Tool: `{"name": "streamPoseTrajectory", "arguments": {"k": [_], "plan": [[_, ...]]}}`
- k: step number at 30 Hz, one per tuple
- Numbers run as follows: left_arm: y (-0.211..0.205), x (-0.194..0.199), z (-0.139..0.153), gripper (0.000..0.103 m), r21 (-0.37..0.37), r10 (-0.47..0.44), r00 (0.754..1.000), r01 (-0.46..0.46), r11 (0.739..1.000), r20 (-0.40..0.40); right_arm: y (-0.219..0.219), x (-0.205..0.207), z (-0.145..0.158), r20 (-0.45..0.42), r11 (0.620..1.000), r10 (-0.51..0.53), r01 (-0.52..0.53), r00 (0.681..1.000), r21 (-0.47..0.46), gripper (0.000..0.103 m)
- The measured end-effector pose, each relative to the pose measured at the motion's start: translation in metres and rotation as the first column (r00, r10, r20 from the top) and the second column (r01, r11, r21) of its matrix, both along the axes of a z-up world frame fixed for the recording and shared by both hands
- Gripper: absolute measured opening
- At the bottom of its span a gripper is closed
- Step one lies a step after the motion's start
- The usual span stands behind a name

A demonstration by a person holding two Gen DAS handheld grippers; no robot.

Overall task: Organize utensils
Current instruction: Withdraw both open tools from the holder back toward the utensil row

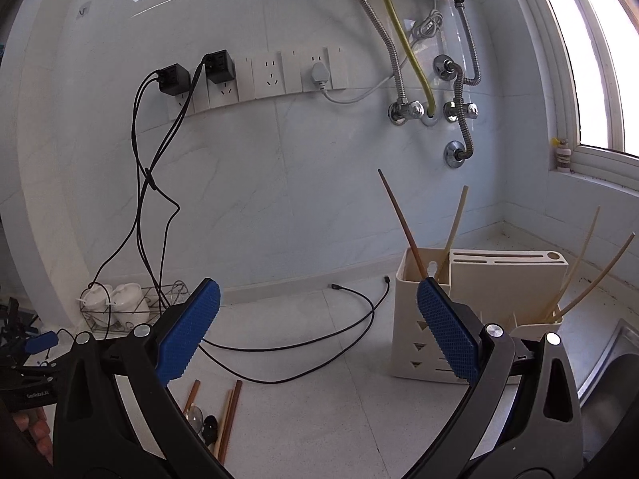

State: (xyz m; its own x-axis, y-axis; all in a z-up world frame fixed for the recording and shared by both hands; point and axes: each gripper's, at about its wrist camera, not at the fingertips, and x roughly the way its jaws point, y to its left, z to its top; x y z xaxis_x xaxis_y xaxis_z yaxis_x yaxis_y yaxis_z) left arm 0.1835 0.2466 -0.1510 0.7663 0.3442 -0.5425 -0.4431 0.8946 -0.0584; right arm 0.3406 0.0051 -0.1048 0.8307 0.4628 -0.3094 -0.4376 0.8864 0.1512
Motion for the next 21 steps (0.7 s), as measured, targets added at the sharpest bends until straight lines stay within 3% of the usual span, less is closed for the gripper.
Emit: {"name": "streamPoseTrajectory", "arguments": {"k": [11, 17, 21], "plan": [[0.0, 0.006, -0.025, 0.098, -0.059, -0.015, 0.995, 0.009, 0.998, -0.096, 0.028, -0.005, -0.028, -0.109, 0.996, 0.066, -0.071, 0.992, -0.045, 0.095], [0.001, 0.014, -0.044, 0.098, -0.097, -0.03, 0.979, 0.01, 0.995, -0.203, 0.036, -0.003, -0.042, -0.19, 0.994, 0.071, -0.085, 0.979, -0.065, 0.095], [-0.002, 0.009, -0.049, 0.098, -0.108, -0.035, 0.979, 0.014, 0.994, -0.2, 0.036, -0.005, -0.047, -0.2, 0.994, 0.069, -0.084, 0.977, -0.067, 0.095]]}}
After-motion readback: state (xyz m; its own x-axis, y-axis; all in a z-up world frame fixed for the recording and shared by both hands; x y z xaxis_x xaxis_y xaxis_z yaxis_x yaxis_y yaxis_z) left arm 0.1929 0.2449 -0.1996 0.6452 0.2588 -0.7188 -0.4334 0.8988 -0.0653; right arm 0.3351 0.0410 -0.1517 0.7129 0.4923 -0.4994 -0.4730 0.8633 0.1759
